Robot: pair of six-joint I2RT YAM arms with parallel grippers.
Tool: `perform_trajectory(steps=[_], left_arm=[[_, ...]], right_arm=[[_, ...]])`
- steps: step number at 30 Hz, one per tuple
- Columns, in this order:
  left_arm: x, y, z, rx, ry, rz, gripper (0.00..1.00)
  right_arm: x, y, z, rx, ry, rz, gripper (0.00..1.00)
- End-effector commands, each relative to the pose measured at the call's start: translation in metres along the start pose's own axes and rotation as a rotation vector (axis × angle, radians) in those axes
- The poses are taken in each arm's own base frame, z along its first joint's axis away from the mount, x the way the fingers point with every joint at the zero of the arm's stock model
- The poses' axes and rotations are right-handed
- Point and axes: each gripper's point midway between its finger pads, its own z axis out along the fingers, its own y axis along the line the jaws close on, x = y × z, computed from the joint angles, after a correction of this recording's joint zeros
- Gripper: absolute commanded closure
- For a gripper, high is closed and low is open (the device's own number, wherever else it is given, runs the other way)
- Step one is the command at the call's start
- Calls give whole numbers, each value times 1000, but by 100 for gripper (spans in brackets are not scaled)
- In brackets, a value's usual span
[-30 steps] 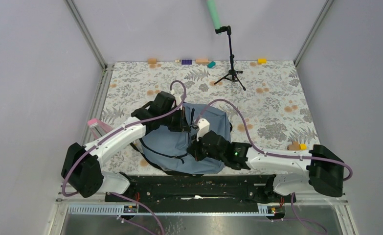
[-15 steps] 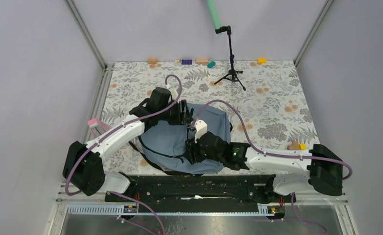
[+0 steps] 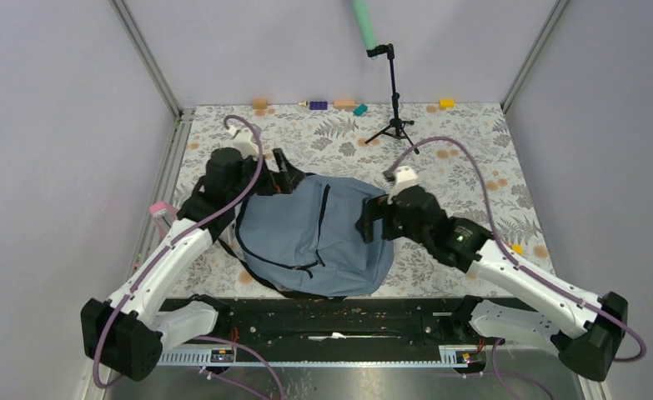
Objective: Pack the student bag
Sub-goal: Reset both arms
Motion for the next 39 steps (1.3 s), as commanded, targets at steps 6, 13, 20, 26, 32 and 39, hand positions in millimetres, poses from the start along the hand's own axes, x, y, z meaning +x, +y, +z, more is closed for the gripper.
perform_trajectory(steps=[6, 13, 20, 26, 32, 39], left_arm=[[-34, 87, -70, -331, -177, -51, 1], [-64, 95, -142, -540, -345, 25, 1], [-94, 75, -207, -579, -556, 112, 1], [-78, 90, -213, -609, -632, 133, 1], [-57, 99, -202, -592, -624, 120, 1], [-58, 99, -200, -589, -620, 122, 1]], right_arm=[[11, -140, -47, 337, -7, 251, 0], [-13, -189, -117, 553, -163, 342, 0], [-62, -193, -180, 655, -509, 224, 0], [-52, -209, -188, 719, -738, 132, 0], [-50, -208, -198, 720, -821, 141, 0], [-52, -208, -200, 731, -795, 134, 0]])
